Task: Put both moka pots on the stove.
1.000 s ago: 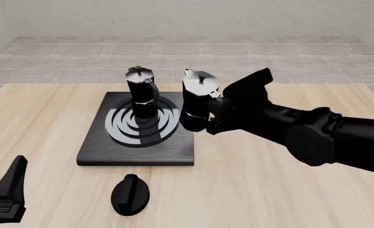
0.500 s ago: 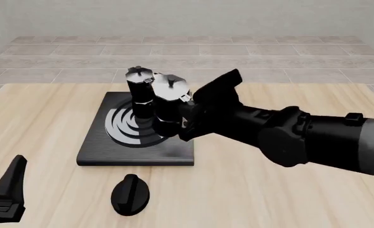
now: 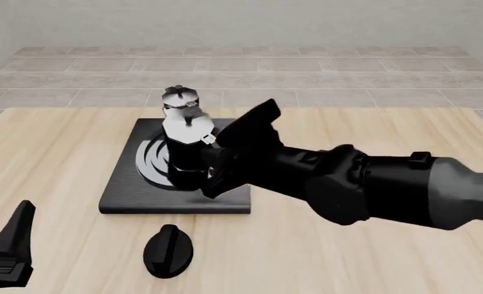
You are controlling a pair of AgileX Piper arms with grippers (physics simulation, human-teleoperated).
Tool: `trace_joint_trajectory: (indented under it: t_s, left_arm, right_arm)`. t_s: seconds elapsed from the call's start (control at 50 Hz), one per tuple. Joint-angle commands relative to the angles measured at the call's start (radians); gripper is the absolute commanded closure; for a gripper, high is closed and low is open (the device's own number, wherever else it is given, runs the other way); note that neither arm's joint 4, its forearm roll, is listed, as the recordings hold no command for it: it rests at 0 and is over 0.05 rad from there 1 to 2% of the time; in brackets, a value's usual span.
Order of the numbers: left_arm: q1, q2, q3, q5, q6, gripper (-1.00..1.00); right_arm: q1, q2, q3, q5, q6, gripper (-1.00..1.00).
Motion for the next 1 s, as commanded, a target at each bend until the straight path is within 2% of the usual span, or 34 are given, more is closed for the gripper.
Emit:
trace_joint_trajectory:
  t_s: [0.02, 0.48, 1.0]
  left_arm:
    - [0.013, 0.000, -0.001, -0.002, -0.001, -1.00]
    - [0.019, 0.000, -0.003, -0.007, -0.008, -1.00]
    - [0.019, 0.000, -0.002, -0.008, -0.008, -1.00]
  right_arm:
    - [0.047, -0.028, -0.061, 0.010, 0.017, 1.00]
    - [0.024, 0.062, -0.124, -0.003, 0.038, 1.00]
    - [0.017, 0.082, -0.167, 0.018, 0.045, 1.00]
